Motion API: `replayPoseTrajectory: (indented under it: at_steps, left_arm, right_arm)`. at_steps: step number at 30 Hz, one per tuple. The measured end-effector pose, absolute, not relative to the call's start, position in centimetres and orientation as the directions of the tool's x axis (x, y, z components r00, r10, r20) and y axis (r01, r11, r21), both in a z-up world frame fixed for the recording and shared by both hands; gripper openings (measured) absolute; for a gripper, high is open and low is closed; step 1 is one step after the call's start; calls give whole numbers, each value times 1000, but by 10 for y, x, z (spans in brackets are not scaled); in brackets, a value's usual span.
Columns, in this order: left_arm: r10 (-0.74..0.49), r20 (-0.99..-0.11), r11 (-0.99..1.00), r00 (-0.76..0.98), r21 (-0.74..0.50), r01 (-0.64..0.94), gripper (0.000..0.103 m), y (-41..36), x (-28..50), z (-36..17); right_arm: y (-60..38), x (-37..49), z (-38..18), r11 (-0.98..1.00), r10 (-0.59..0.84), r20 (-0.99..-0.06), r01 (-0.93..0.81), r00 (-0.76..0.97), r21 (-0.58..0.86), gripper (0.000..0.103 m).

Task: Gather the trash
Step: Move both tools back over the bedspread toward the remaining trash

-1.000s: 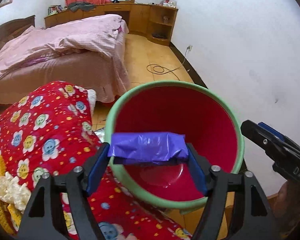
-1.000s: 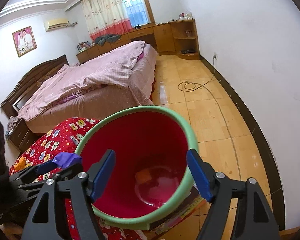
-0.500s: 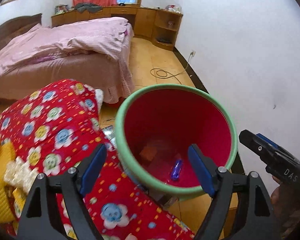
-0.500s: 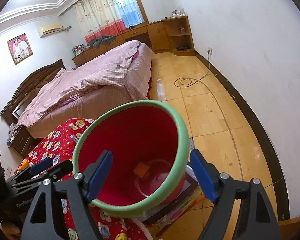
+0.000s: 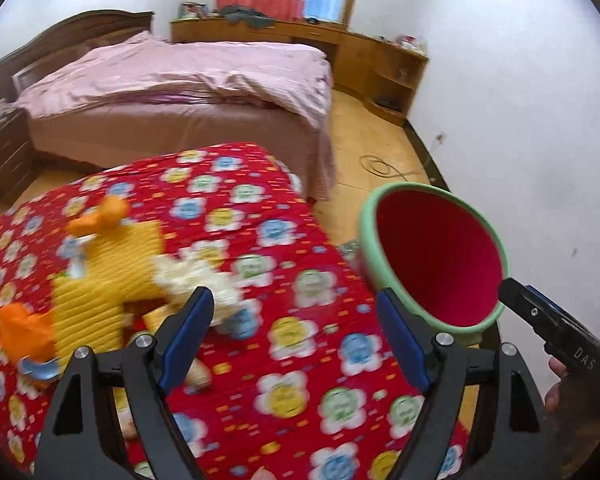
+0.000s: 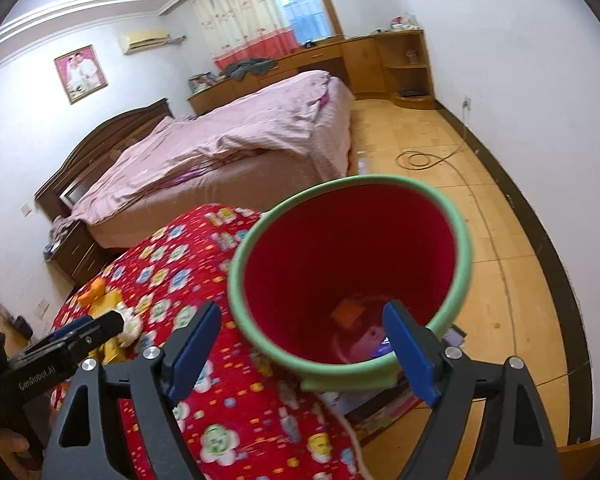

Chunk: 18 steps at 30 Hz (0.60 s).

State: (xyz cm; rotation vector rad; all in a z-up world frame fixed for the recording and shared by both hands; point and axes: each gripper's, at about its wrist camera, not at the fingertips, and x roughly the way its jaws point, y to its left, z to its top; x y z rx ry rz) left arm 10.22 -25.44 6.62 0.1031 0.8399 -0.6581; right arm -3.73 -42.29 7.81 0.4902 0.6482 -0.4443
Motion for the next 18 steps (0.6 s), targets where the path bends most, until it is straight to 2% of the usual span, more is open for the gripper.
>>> replayPoseTrajectory:
  at_steps: [18]
  left_arm:
    - [-293, -731, 940, 616, -104, 324, 83, -108, 152, 61]
  right_arm:
    - [-342, 17, 75, 880, -100, -677, 383, 729, 282, 94]
